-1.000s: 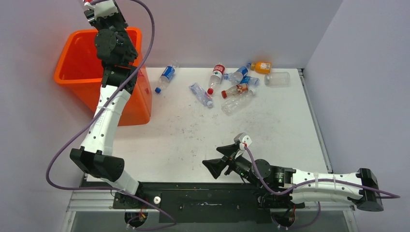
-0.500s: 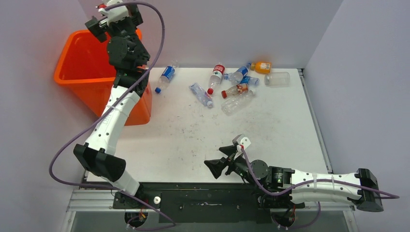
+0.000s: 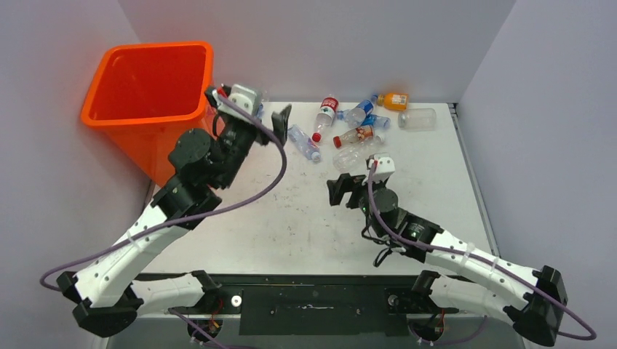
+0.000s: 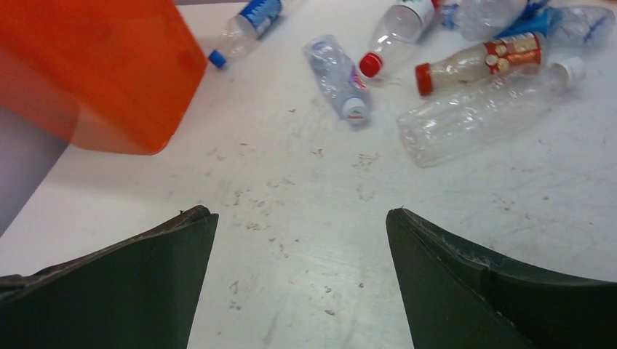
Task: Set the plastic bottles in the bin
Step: Place the plastic bottle in the trash bin, then pick up the plastic bottle at the center of the board.
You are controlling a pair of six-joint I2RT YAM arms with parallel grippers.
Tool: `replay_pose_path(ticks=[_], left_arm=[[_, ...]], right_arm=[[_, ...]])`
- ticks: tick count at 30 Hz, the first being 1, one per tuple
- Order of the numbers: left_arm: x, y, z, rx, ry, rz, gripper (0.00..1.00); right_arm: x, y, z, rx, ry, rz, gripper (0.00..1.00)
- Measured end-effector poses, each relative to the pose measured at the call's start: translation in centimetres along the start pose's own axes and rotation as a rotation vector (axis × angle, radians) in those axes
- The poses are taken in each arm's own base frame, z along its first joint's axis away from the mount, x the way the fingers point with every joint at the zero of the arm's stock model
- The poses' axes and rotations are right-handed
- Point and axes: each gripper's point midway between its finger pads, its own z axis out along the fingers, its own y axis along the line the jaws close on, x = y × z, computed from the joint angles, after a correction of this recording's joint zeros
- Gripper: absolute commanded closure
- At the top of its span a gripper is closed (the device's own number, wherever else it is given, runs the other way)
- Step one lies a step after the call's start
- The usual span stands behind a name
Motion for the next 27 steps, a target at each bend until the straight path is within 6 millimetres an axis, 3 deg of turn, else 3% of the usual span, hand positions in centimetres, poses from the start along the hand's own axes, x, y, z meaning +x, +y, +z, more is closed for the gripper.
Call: replay_pose_path(ticks=[4,8,12,14,17,21,27], left_arm=[[8.2,-1.6,-5.7,0.165,0.163,0.014,0.04],[16.8,-2.3,-11.2,0.251,0.325,0.029,0.04],[21.8,-2.0,-14.5,0.262,0.396,0.024,0.04],[22.9,-1.9,-15.2,0.263,0.408,0.005,0.04],[22.8,-1.6,-15.4,0.248,0.399,-0.031,0.04],[21.6,-0.9,-15.5,0.205,0.349,-0.079,0.04],[19.9,1.6,-15.8,0.091,0.269,-0.1,0.04]], right_arm=[[1.8,-4.8,3.1,0.118,0.06,0.074,0.1],[4.2,-8.8,4.5,0.224,0.075,0.141,0.1],[6.3,-12.5,6.1,0.327,0.09,0.229,0.1],[7.1,-14.3,7.1,0.376,0.094,0.283,0.1],[8.3,-16.6,8.4,0.44,0.099,0.361,0.1],[9.6,-17.7,11.0,0.481,0.121,0.43,0.1],[9.3,-18.6,16.1,0.495,0.1,0.519,0.1]])
